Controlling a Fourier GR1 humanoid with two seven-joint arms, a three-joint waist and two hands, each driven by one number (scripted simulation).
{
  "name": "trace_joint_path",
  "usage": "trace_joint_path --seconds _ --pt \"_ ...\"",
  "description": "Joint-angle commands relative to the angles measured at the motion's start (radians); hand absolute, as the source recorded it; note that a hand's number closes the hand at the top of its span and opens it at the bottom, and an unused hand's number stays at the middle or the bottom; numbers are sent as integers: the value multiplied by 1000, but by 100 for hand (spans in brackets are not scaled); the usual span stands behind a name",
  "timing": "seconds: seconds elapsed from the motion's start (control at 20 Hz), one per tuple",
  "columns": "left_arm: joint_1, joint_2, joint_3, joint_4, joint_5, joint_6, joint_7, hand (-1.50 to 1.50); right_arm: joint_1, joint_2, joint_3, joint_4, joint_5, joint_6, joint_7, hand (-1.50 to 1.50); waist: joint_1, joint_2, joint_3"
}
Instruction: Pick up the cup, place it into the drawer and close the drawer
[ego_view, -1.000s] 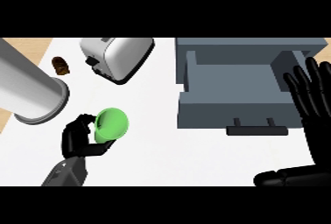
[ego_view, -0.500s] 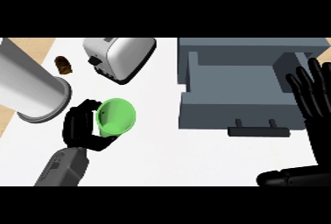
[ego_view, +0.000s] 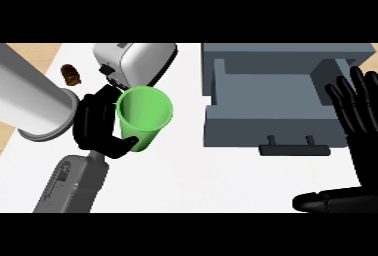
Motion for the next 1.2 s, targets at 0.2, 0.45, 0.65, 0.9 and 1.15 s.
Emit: trace_joint_path --seconds 0.2,0.45,0.65,0.9,1.15 --pt "-225 -45 -8 -31 -76 139 162 150 -62 12 12 55 38 -21 -24 -150 -7 3 0" --pt "-298 -57 -12 -105 -110 223 319 150 4 26 26 37 45 -7 -59 -150 -6 2 0" --pt "-457 -85 15 59 -137 237 321 150 26 24 49 -24 43 -6 -12 -150 -15 3 0" --pt "-595 -108 18 126 -177 288 386 150 6 -9 -23 43 -9 28 -49 -150 -14 4 0" --pt "-680 -120 22 253 -193 294 393 150 3 9 13 39 43 5 -49 -150 -14 4 0"
